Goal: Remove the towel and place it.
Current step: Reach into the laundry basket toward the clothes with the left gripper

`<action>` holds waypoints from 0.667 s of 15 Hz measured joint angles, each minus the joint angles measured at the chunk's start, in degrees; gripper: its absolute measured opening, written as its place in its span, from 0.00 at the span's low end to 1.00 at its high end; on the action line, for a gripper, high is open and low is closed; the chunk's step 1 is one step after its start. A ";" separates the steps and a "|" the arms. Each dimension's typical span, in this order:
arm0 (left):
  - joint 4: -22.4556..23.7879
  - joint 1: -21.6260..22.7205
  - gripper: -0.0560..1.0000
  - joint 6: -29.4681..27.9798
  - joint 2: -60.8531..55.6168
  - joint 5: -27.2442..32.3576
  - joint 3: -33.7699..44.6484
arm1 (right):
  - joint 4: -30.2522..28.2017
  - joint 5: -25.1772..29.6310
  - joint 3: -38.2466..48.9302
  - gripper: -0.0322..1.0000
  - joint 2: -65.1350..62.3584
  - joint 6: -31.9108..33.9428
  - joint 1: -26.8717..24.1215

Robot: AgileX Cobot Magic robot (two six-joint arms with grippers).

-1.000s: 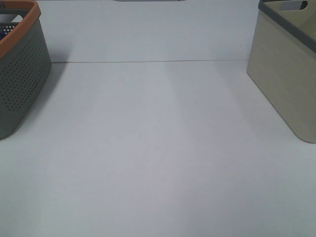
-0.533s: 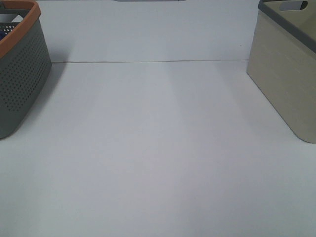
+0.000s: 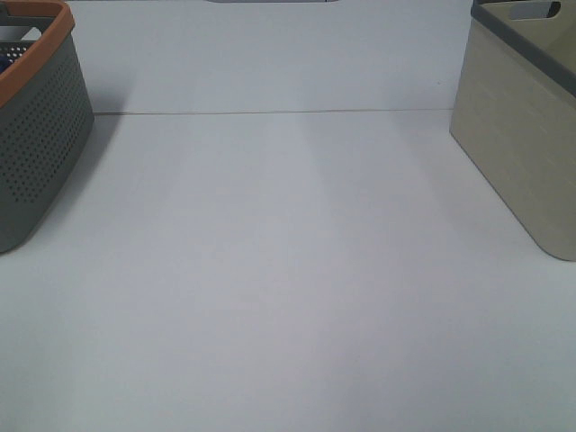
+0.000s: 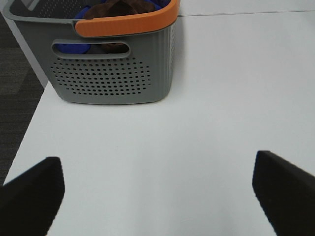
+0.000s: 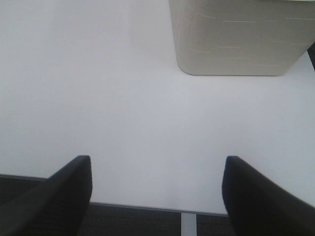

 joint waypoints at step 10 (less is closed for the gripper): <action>-10.03 0.00 0.99 10.94 15.30 4.13 -10.31 | 0.00 0.00 0.00 0.66 0.00 0.00 0.00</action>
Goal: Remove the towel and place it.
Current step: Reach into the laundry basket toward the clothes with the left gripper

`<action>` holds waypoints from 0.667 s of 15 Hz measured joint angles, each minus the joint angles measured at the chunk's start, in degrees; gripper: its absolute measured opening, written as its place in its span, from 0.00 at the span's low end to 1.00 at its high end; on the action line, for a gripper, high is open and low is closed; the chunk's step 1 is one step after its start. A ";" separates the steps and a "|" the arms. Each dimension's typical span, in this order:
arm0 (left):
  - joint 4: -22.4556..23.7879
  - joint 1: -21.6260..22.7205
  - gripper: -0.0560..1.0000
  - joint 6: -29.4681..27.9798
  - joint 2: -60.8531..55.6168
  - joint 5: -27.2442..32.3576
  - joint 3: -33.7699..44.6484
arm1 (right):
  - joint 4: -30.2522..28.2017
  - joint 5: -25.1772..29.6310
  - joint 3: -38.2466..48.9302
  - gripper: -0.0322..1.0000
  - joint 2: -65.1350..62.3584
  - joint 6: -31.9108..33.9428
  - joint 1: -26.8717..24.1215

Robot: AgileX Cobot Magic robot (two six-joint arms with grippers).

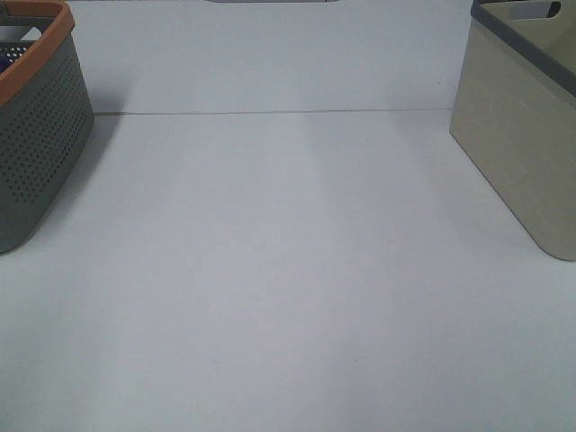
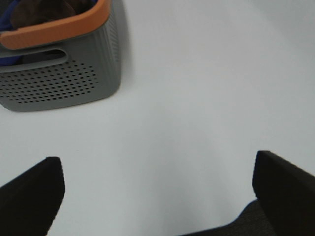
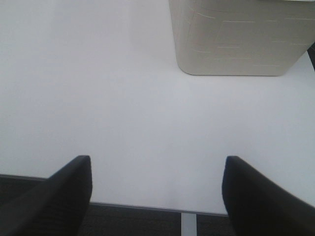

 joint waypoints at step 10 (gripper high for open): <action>6.07 0.00 0.99 7.45 55.69 4.58 -44.06 | 0.00 0.00 0.00 0.66 0.00 0.00 0.00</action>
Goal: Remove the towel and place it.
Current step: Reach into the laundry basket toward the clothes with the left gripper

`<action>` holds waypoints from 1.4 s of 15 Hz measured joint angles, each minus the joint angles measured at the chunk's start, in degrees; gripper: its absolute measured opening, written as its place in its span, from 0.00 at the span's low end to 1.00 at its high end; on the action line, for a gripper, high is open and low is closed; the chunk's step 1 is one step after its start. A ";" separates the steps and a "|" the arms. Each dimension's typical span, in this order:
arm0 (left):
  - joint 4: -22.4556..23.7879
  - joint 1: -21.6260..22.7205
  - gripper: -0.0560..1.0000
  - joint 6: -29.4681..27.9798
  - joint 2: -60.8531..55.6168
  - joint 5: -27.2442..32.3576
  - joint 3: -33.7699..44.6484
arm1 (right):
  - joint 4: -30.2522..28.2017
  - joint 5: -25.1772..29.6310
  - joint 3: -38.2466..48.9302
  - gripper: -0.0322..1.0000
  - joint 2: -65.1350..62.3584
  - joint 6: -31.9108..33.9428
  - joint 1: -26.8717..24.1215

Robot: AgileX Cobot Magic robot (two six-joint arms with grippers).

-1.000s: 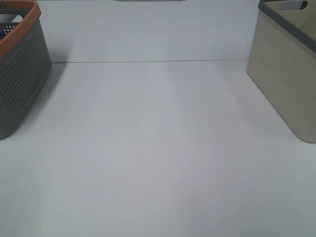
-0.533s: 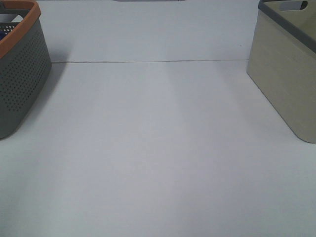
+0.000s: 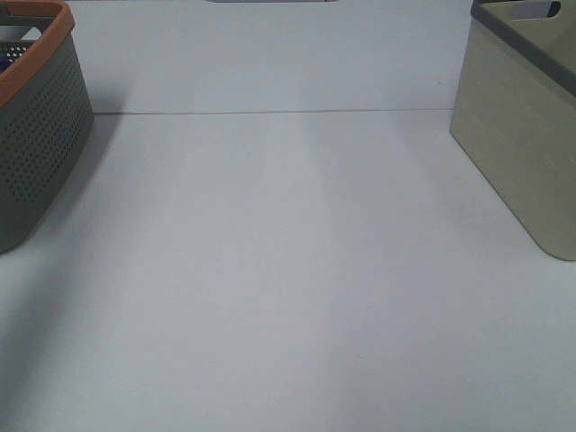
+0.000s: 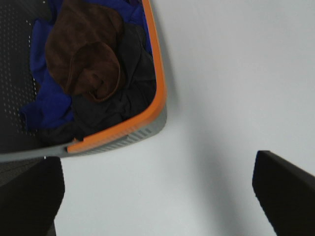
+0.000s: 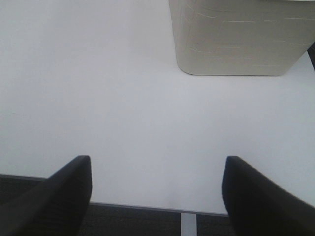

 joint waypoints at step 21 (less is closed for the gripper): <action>-6.59 13.06 0.83 48.82 49.79 -17.42 -22.00 | 0.00 0.00 0.00 0.66 0.00 0.00 0.00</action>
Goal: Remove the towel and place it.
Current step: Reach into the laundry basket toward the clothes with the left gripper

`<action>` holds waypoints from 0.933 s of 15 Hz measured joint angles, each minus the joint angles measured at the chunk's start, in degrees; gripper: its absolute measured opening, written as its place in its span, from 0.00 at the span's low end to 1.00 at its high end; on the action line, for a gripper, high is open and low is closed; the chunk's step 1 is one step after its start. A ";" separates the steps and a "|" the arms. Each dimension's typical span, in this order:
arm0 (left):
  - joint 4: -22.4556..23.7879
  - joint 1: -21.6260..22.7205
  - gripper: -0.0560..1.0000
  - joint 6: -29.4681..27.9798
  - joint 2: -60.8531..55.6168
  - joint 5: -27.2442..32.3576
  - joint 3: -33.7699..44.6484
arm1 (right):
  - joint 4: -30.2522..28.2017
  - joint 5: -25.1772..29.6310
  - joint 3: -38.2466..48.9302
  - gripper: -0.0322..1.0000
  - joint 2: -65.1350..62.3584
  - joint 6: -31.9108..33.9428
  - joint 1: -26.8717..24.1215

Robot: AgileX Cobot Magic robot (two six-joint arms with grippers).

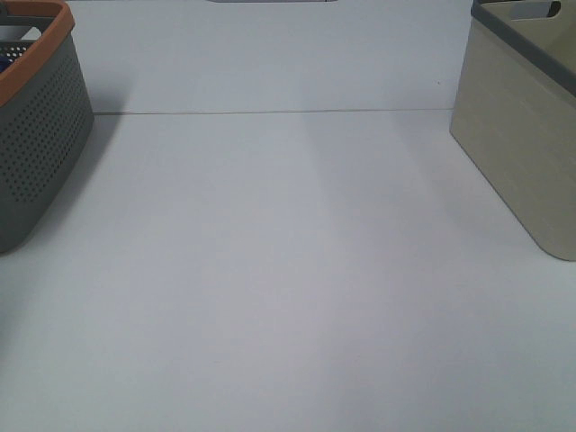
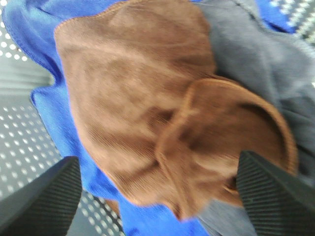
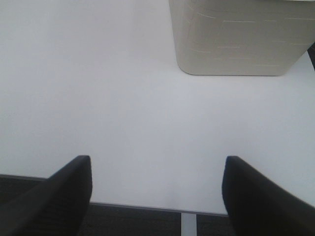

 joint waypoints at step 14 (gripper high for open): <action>-1.15 -3.50 0.72 3.67 9.22 0.11 -5.73 | 0.00 0.00 0.00 0.66 0.00 0.00 0.00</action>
